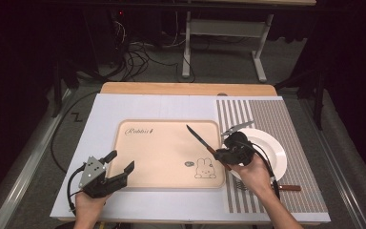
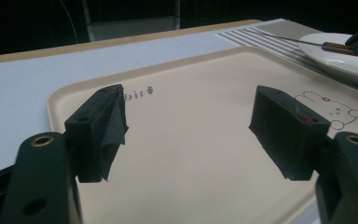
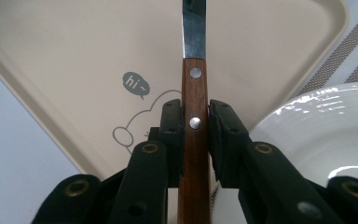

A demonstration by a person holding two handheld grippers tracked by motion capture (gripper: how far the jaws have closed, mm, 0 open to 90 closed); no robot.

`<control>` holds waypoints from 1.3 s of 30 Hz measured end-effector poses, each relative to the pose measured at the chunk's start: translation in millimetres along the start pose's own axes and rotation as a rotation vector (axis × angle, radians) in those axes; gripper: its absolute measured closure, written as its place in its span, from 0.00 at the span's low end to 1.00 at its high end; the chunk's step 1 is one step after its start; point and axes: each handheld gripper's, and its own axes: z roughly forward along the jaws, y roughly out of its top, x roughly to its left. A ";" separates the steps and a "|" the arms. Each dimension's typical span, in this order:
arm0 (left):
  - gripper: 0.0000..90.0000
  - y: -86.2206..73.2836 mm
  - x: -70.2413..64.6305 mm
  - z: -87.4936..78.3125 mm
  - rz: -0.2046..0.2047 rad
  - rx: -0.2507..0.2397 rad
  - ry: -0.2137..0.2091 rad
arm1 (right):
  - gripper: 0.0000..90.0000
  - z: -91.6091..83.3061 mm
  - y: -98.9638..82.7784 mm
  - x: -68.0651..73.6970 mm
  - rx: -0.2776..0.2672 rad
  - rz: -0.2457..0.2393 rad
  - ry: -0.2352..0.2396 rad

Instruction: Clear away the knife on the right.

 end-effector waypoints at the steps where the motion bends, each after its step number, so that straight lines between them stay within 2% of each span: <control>1: 0.31 0.0 0.0 0.0 0.001 0.000 0.000 | 0.87 0.0 0.0 0.0 0.000 0.000 0.000; 14: 0.31 0.0 0.4 -0.5 -0.002 -0.001 0.002 | 0.87 31.3 3.0 11.2 0.069 -0.008 -0.001; 27: 0.31 0.0 0.3 -0.3 -0.003 0.000 0.002 | 0.87 47.4 -0.4 13.6 0.118 0.008 -0.015; 30: 0.31 -0.1 0.2 -0.3 -0.002 0.001 0.002 | 0.87 51.6 -1.0 13.5 0.130 -0.013 -0.025; 39: 0.31 -0.1 0.0 0.0 -0.002 0.002 0.002 | 0.86 59.1 -3.0 17.9 0.167 -0.030 -0.044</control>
